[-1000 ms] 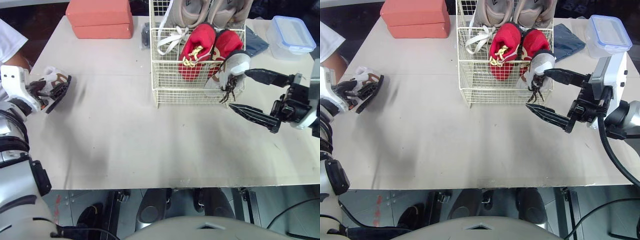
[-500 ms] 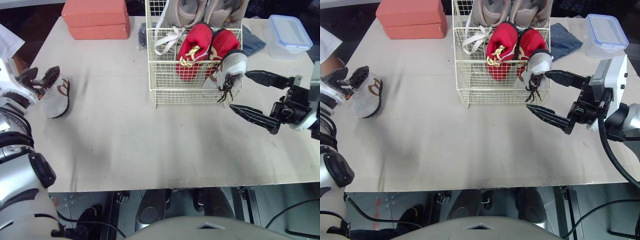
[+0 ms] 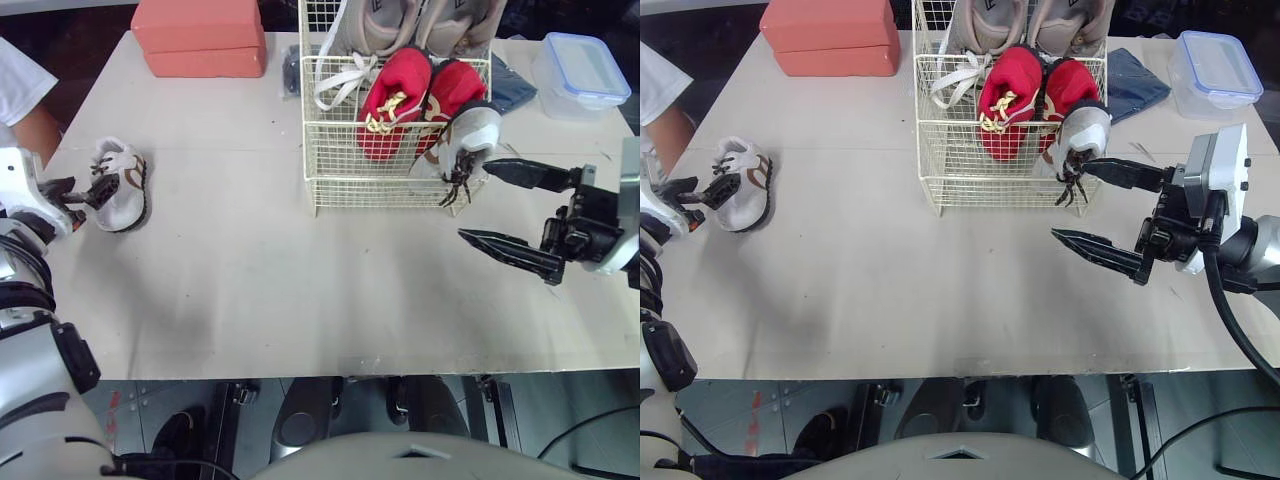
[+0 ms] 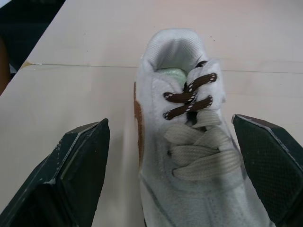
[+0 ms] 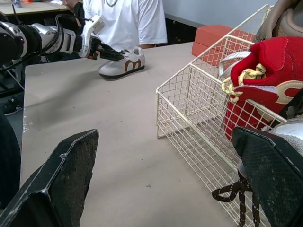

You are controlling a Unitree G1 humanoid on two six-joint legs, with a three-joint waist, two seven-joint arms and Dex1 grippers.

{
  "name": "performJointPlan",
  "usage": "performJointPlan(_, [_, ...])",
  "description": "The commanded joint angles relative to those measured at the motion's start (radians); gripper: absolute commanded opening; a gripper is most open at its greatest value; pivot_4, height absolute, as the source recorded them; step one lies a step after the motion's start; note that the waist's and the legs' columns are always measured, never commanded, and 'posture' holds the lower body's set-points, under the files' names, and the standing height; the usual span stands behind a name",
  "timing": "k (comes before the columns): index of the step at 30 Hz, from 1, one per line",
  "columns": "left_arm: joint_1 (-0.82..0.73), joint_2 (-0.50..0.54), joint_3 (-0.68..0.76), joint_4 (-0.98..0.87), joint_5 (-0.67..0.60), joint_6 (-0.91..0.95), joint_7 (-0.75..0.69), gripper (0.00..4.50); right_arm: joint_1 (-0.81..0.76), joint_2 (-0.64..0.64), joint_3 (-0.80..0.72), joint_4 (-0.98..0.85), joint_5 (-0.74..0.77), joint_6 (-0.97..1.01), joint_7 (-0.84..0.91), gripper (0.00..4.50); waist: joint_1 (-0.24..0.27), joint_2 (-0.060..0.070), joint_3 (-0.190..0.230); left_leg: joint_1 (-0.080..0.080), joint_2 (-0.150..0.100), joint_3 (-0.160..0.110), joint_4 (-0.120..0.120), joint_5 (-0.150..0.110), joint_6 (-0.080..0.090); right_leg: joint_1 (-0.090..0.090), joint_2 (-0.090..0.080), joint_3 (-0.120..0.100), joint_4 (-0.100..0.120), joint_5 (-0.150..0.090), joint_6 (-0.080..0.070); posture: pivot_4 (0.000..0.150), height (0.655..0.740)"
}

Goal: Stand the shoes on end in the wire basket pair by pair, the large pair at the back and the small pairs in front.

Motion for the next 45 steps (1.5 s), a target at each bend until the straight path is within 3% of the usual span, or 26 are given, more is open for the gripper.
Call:
performJointPlan(1, [0.011, 0.001, -0.007, -0.013, 0.009, 0.045, 0.009, 4.50, -0.014, -0.026, -0.019, -0.017, -0.004, -0.010, 0.025, 4.45, 0.000, 0.000, 0.000, 0.000, 0.000, 0.000, 0.000, 0.000, 0.000, 0.000, 0.000, 0.000, 0.000, 0.000, 0.000, 0.150, 0.7400])
performJointPlan(4, [-0.002, -0.012, -0.020, -0.012, 0.022, 0.046, 0.007, 3.66, -0.013, -0.043, -0.017, -0.011, -0.016, -0.008, 0.040, 4.50, 0.000, 0.000, 0.000, 0.000, 0.000, 0.000, 0.000, 0.000, 0.000, 0.000, 0.000, 0.000, 0.000, 0.000, 0.000, 0.150, 0.7400])
performJointPlan(5, [-0.006, -0.014, -0.021, -0.012, 0.025, 0.038, 0.008, 3.10, -0.014, -0.047, -0.016, -0.009, -0.020, -0.009, 0.044, 4.50, 0.000, 0.000, 0.000, 0.000, 0.000, 0.000, 0.000, 0.000, 0.000, 0.000, 0.000, 0.000, 0.000, 0.000, 0.000, 0.150, 0.7400])
performJointPlan(9, [-0.011, -0.022, -0.014, -0.016, 0.020, -0.005, -0.001, 1.57, -0.017, -0.049, -0.019, -0.005, -0.024, -0.010, 0.050, 4.50, 0.000, 0.000, 0.000, 0.000, 0.000, 0.000, 0.000, 0.000, 0.000, 0.000, -0.001, 0.000, 0.000, 0.000, 0.000, 0.150, 0.7400])
performJointPlan(11, [-0.010, -0.029, -0.002, -0.026, 0.009, -0.056, -0.014, 1.25, -0.016, -0.046, -0.023, -0.007, -0.020, -0.007, 0.046, 4.50, 0.001, 0.000, 0.000, 0.000, 0.000, 0.000, 0.000, 0.000, 0.000, 0.000, -0.001, 0.000, 0.000, 0.000, 0.000, 0.150, 0.7400])
performJointPlan(12, [-0.016, -0.034, 0.018, -0.030, -0.011, -0.075, -0.020, 0.73, -0.013, -0.045, -0.024, -0.009, -0.020, -0.006, 0.045, 4.50, 0.002, 0.000, 0.000, 0.000, 0.000, 0.000, 0.000, 0.000, 0.000, 0.000, -0.001, 0.000, 0.000, 0.000, 0.000, 0.150, 0.7400])
performJointPlan(15, [-0.030, -0.053, 0.074, -0.053, -0.067, -0.151, -0.058, 0.23, -0.010, -0.041, -0.027, -0.010, -0.020, -0.007, 0.043, 4.50, 0.002, -0.001, -0.001, 0.000, 0.000, 0.000, 0.000, 0.000, 0.000, 0.000, -0.002, 0.000, 0.000, 0.000, 0.000, 0.150, 0.7400])
performJointPlan(18, [-0.060, -0.091, 0.140, -0.118, -0.155, -0.184, -0.123, 0.22, -0.021, -0.034, -0.033, -0.005, -0.005, -0.006, 0.029, 4.50, 0.003, -0.002, -0.001, 0.000, 0.000, 0.000, 0.000, 0.000, 0.000, 0.000, -0.002, 0.000, 0.000, 0.000, 0.000, 0.150, 0.7400])
performJointPlan(22, [-0.093, -0.203, 0.139, -0.384, -0.240, -0.194, -0.161, 0.22, -0.041, -0.024, -0.040, 0.008, 0.008, -0.011, 0.013, 4.50, 0.006, -0.002, -0.001, -0.001, -0.001, -0.001, 0.000, 0.000, 0.000, 0.000, -0.003, -0.001, -0.001, 0.000, 0.000, 0.150, 0.7400])
performJointPlan(27, [-0.154, -0.380, 0.093, -0.694, -0.298, -0.148, -0.030, 0.22, -0.076, 0.000, -0.026, 0.019, 0.014, -0.015, -0.014, 4.50, 0.003, -0.003, -0.001, -0.001, -0.002, -0.001, 0.001, 0.000, 0.000, 0.000, -0.003, -0.001, -0.001, 0.000, 0.000, 0.150, 0.7400])
performJointPlan(34, [-0.140, -0.641, -0.090, -1.114, -0.353, -0.004, 0.146, 0.22, -0.118, 0.040, -0.046, 0.035, 0.049, -0.009, -0.112, 4.50, -0.001, -0.003, -0.001, 0.000, -0.002, -0.001, 0.001, 0.000, 0.000, 0.000, -0.001, 0.000, 0.000, 0.000, 0.000, 0.150, 0.7400])
performJointPlan(41, [-0.077, -0.756, -0.240, -1.284, -0.389, 0.110, 0.148, 0.22, -0.301, 0.204, 0.063, 0.024, 0.272, 0.050, -0.517, 4.50, -0.011, -0.002, -0.001, 0.000, -0.002, -0.001, 0.001, 0.001, -0.001, 0.001, 0.001, 0.001, 0.001, 0.000, 0.000, 0.150, 0.7400])
performJointPlan(45, [-0.054, -0.782, -0.312, -1.334, -0.407, 0.149, 0.096, 0.22, -0.423, 0.340, 0.167, 0.084, 0.309, 0.088, -0.803, 4.50, -0.022, -0.002, -0.001, 0.000, -0.001, -0.001, 0.001, 0.001, -0.001, 0.000, 0.002, 0.001, 0.001, 0.000, 0.000, 0.150, 0.7400])
